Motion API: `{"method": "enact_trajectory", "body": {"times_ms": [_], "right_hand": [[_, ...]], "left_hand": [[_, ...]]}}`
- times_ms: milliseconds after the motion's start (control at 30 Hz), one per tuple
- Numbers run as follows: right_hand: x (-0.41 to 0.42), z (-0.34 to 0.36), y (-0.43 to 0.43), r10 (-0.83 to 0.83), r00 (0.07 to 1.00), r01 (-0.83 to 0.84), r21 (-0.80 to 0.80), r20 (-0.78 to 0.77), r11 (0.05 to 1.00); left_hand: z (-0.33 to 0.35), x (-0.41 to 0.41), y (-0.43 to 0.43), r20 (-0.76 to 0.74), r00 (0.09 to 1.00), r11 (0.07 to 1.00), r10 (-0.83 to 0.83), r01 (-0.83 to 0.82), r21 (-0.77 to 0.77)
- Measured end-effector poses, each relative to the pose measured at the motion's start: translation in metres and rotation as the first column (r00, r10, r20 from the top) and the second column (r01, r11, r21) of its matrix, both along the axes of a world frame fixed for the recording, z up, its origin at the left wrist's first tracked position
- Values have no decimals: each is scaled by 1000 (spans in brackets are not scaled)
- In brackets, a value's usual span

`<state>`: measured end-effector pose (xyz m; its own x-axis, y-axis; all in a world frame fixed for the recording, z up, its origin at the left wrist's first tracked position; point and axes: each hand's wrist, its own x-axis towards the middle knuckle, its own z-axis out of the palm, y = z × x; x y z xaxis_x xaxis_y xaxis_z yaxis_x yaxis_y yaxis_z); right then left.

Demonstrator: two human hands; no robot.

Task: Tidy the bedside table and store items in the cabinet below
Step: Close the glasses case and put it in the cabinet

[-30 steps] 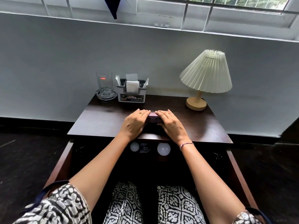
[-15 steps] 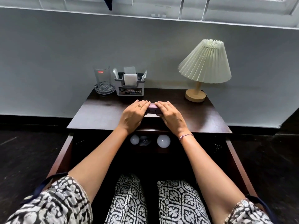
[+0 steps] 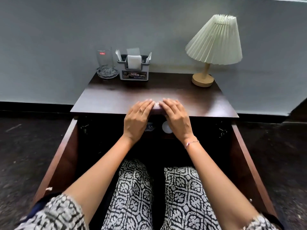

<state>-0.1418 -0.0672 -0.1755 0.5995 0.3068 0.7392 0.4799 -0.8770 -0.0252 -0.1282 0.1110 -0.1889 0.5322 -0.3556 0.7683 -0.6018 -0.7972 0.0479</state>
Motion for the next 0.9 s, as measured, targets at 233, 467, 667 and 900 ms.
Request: {"method": "enact_trajectory", "body": {"times_ms": [233,467,667,900], "right_hand": [[-46,-35,-6,41,999,-41,36,-2,999],[-40,-48,-1,-73,960,26,-170,-272,985],[-18,-70,9,-212,890,82,-316,-403,945],[5,-101,16,-244,752,63,-302,-612,951]], "left_hand": [[-25,-41,5,-11,999,999,-40,40,27],[-49,-28,12,-332,943,964,5,84,253],[-68,-9,7,-510,855,950,90,80,302],[-84,7,9,-480,875,946,69,96,309]]}}
